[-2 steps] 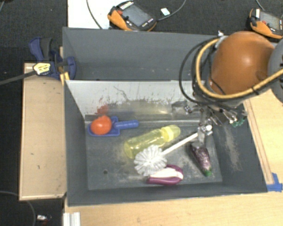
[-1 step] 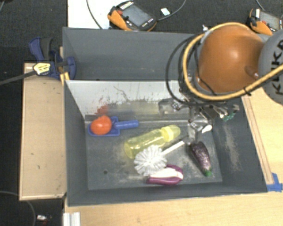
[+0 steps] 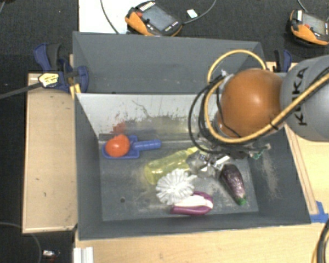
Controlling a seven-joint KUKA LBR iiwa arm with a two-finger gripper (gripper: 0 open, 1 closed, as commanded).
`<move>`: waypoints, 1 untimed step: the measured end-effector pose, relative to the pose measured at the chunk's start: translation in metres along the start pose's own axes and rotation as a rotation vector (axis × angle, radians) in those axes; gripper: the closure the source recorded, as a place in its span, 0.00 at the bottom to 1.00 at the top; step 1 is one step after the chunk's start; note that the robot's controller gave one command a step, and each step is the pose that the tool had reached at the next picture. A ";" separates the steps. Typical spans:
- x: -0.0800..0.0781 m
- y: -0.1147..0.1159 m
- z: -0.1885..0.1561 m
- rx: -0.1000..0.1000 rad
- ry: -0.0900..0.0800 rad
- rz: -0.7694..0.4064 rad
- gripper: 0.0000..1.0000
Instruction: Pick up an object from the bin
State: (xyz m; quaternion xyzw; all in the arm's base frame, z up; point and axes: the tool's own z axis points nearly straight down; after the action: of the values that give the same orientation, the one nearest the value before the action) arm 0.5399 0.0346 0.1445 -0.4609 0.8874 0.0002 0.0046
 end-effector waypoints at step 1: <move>0.000 0.000 0.000 0.000 0.000 0.001 1.00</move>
Offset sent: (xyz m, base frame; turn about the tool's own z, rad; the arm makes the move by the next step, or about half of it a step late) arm -0.0173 -0.0436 -0.0076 -0.2379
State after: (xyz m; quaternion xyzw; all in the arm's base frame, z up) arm 0.5400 0.0347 0.1447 -0.4604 0.8877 0.0002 0.0049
